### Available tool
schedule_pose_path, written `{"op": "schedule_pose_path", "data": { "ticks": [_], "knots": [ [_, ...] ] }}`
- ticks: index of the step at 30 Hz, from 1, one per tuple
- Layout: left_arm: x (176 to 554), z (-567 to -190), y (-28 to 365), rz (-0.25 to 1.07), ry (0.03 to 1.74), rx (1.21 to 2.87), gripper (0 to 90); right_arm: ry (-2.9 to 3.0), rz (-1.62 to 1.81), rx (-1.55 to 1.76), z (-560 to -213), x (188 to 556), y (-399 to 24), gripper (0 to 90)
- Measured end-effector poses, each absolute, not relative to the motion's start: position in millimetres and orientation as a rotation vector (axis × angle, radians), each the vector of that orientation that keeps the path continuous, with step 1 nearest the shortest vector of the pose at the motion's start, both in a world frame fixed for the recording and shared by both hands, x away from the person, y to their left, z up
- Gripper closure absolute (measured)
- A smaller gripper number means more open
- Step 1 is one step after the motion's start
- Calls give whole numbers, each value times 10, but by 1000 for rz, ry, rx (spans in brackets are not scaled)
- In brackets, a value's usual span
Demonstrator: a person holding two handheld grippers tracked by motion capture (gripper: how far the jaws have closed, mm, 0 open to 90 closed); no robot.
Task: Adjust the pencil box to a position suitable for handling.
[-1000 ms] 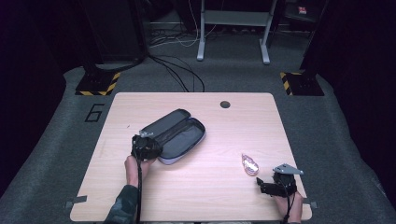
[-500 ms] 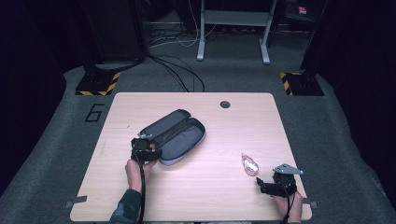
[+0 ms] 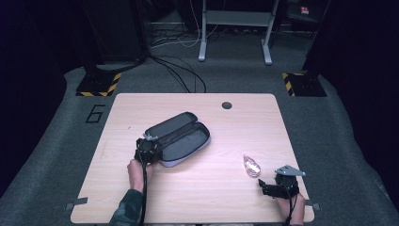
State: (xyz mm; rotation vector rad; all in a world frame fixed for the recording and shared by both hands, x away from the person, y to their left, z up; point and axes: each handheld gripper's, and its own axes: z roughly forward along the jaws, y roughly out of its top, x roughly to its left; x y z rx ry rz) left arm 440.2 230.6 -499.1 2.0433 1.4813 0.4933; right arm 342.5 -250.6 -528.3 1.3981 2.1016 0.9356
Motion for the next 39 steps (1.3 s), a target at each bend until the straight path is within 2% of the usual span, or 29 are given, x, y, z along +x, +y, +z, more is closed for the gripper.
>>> {"op": "schedule_pose_path", "data": {
  "ticks": [4, 9, 39],
  "knots": [
    [4454, -5004, 2260, 510, 1377, 2094, 734, 2106, 933, 1396, -5283, 3424, -2509, 122],
    [4517, -5008, 2246, 445, 1307, 2107, 745, 2105, 933, 1397, -5283, 3424, -2508, 123],
    [4646, -4998, 2033, 331, 1027, 2238, 775, 2106, 934, 1397, -5283, 3424, -2508, 123]
  ]
}}
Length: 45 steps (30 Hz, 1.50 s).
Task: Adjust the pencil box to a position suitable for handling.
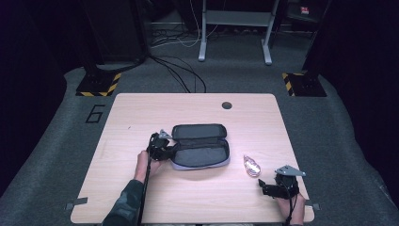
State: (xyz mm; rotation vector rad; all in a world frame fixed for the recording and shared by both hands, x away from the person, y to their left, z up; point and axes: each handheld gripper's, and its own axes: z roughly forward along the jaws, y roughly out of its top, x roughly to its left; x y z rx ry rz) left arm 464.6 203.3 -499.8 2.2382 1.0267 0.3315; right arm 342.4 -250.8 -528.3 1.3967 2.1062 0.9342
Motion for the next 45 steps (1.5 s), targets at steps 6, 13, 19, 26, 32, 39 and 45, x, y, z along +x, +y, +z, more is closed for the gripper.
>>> {"op": "schedule_pose_path", "data": {
  "ticks": [6, 13, 19, 26, 32, 39, 45],
  "knots": [
    [4649, -5003, 1960, 312, 971, 2249, 775, 2107, 935, 1398, -5282, 3424, -2508, 123],
    [4645, -4999, 1937, 300, 939, 2266, 772, 2108, 935, 1396, -5282, 3425, -2509, 122],
    [4642, -4982, 1945, 284, 920, 2240, 694, 2108, 935, 1396, -5282, 3425, -2509, 123],
    [4559, -4863, 2040, 316, 996, 2167, 283, 2107, 935, 1397, -5282, 3425, -2509, 124],
    [4443, -4808, 2134, 359, 1018, 2149, 160, 2103, 935, 1400, -5283, 3425, -2506, 125],
    [4254, -4843, 2313, 418, 1074, 2146, 98, 2100, 935, 1403, -5283, 3424, -2504, 126],
    [4084, -4916, 2509, 456, 1113, 2157, 75, 2099, 935, 1404, -5283, 3425, -2503, 125]
  ]
}}
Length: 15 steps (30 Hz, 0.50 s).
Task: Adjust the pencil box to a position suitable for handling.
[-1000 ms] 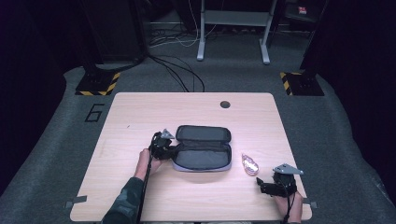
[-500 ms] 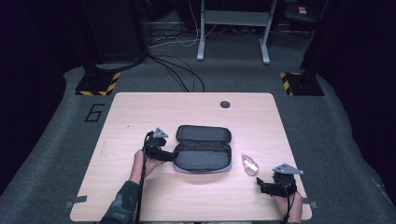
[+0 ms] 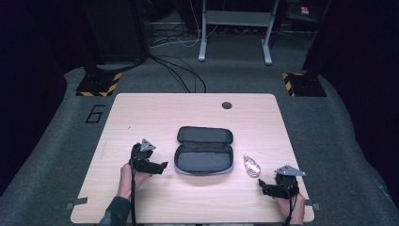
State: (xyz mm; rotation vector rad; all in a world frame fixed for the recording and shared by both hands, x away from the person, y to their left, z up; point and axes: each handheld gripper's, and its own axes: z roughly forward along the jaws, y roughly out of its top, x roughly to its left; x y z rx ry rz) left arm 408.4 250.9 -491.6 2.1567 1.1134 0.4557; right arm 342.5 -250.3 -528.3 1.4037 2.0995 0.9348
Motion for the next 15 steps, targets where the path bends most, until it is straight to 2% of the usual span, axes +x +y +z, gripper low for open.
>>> {"op": "schedule_pose_path", "data": {
  "ticks": [4, 15],
  "knots": [
    [4048, -4951, 2602, 446, 1157, 2143, 63, 2099, 935, 1404, -5283, 3425, -2503, 126],
    [3907, -5160, 2768, 538, 1244, 2124, 49, 2100, 931, 1405, -5283, 3424, -2502, 126]
  ]
}}
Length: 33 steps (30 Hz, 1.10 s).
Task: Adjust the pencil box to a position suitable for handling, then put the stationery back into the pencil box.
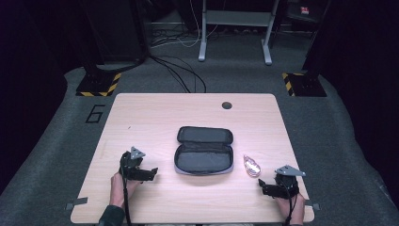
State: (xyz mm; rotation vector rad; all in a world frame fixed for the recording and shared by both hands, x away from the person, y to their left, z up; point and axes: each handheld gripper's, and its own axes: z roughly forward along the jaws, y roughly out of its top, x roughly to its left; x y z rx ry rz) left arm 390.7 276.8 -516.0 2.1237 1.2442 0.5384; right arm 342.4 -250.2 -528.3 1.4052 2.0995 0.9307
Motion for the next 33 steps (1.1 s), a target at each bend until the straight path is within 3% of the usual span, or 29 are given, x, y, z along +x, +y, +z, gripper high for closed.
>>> {"op": "schedule_pose_path", "data": {
  "ticks": [12, 33],
  "knots": [
    [3860, -5308, 2855, 559, 1253, 2040, 26, 2100, 927, 1405, -5282, 3423, -2502, 126],
    [3852, -5309, 2848, 562, 1265, 2032, 27, 2092, 922, 1415, -5282, 3421, -2503, 113]
  ]
}}
